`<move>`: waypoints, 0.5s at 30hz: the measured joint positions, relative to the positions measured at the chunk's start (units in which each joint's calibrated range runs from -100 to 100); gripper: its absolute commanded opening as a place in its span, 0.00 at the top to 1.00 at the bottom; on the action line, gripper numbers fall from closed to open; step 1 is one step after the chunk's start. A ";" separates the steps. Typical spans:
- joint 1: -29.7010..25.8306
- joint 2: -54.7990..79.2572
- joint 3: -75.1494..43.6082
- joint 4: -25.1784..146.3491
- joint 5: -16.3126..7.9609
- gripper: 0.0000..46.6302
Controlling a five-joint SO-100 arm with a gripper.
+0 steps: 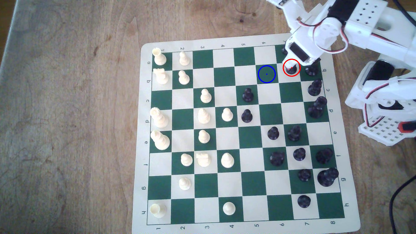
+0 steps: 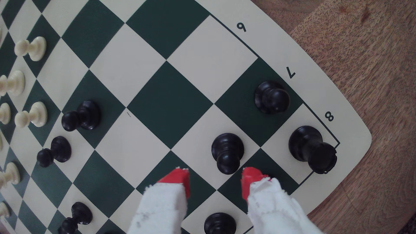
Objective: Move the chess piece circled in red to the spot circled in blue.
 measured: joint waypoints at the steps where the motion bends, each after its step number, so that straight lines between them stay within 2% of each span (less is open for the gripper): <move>1: 0.00 0.67 0.36 -0.40 0.10 0.73; 15: 0.00 6.37 3.43 -6.29 1.37 0.74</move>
